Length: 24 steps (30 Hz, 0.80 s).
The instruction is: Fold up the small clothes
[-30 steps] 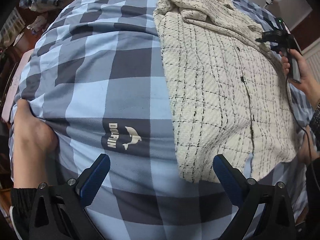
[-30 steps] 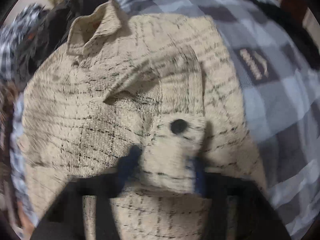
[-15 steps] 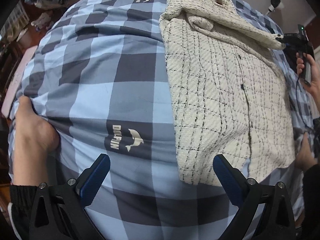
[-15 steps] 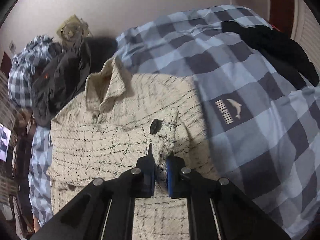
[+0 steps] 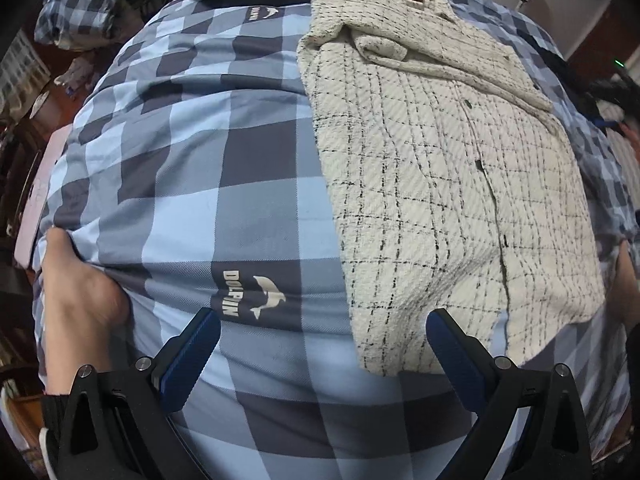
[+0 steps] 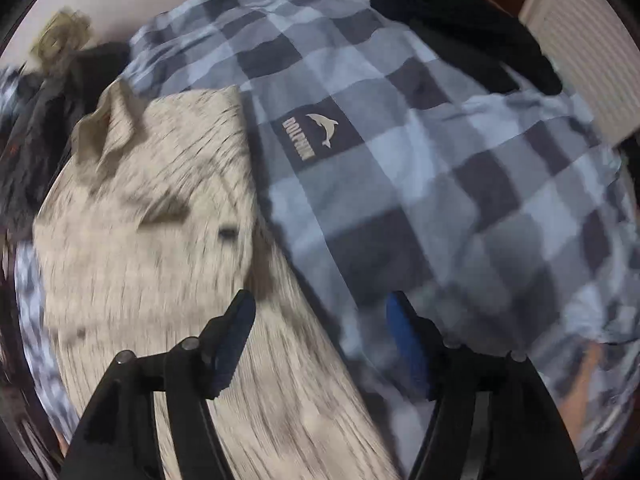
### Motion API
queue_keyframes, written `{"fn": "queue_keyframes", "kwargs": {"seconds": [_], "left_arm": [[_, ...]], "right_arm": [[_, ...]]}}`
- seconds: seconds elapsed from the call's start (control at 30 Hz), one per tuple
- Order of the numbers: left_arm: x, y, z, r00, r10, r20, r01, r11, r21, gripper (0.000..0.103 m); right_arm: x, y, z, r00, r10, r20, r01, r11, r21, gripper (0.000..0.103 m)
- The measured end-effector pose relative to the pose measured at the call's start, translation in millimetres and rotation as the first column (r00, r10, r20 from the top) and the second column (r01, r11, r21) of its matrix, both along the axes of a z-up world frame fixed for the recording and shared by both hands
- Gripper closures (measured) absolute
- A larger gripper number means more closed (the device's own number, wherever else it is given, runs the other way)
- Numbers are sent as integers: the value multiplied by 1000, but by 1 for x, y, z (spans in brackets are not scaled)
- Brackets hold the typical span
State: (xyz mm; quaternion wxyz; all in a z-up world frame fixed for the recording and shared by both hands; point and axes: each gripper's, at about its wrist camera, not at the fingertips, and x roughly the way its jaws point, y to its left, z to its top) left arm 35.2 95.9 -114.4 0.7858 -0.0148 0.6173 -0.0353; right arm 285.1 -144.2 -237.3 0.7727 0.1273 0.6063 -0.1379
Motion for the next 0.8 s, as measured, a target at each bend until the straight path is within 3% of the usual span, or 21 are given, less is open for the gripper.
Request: {"fn": "queue_keyframes", "kwargs": {"seconds": [0.1, 0.23, 0.4, 0.53, 0.6, 0.67, 0.73, 0.8], "left_arm": [[-5, 1, -1, 1000, 28, -1, -28, 1000, 9, 0], [-14, -4, -3, 999, 46, -28, -48, 996, -72, 0], [-27, -25, 4, 1000, 17, 19, -17, 1000, -14, 0], [-32, -31, 13, 998, 19, 59, -21, 999, 30, 0], [-34, -27, 17, 996, 54, 75, -54, 999, -6, 0], [-35, -16, 17, 993, 113, 47, -108, 990, -89, 0], [-36, -1, 15, 981, 196, -5, -193, 962, -195, 0], [-39, 9, 16, 968, 251, -15, -248, 942, -225, 0]], "right_arm": [[-47, 22, 25, 991, 128, -49, -129, 991, -25, 37], [-107, 56, 45, 963, 244, -111, -250, 968, -38, 36], [-157, 89, 58, 936, 332, -114, -322, 941, 102, 36], [-189, 109, 82, 909, 406, -99, -400, 914, 74, 36], [-199, 115, 92, 897, 434, -88, -431, 901, 50, 36], [-208, 117, 102, 889, 454, -63, -453, 891, 36, 36], [-221, 115, 109, 889, 458, -22, -458, 889, 2, 36], [-230, 114, 106, 892, 453, 6, -452, 891, -41, 36]]}}
